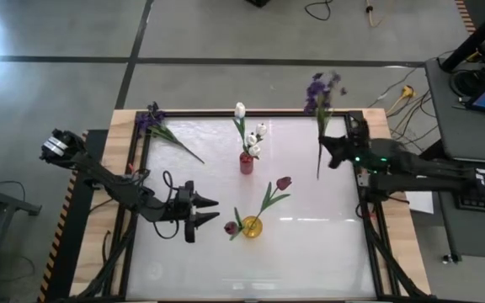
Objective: Sort flowers into vase by color
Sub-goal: Put the right purple flowers into the yellow vase
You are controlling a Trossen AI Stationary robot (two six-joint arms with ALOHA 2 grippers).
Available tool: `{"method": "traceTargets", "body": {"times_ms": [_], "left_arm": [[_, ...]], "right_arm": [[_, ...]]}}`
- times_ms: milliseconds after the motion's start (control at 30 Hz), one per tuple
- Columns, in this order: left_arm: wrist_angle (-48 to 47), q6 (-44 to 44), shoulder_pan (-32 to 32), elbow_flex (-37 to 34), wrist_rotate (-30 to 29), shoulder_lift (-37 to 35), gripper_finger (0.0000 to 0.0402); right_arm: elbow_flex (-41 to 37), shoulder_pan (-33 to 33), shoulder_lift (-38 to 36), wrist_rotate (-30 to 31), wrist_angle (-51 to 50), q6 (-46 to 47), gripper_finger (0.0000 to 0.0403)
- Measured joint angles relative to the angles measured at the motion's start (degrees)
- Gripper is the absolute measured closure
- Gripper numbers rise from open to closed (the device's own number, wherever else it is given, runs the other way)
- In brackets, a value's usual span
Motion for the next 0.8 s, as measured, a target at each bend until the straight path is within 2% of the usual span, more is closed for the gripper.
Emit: {"method": "traceTargets", "body": {"times_ms": [200, 300, 433, 600, 800], "left_arm": [[2.7, 3.9, 0.2, 0.0, -1.1, 0.4, 0.0242], [2.6, 4.2, 0.4, 0.0, -2.9, 0.3, 0.0242], [1.2, 4.2, 1.2, 0.0, -3.0, 0.2, 0.0242], [-1.6, 4.2, 3.3, 0.0, -3.1, -0.1, 0.0242], [-7.0, 2.7, 5.6, 0.0, -3.1, -0.1, 0.0242]], "right_arm": [[0.1, 11.2, 3.4, -5.9, 25.0, -14.1, 0.0391], [0.1, 17.9, 8.5, -9.0, 35.2, -22.3, 0.0391], [0.1, 26.0, 17.4, -9.0, 46.6, -31.9, 0.0391], [0.1, 30.1, 30.3, -7.2, 60.1, -35.8, 0.0391], [0.1, 33.1, 44.9, -7.3, 82.7, -39.4, 0.039]]}}
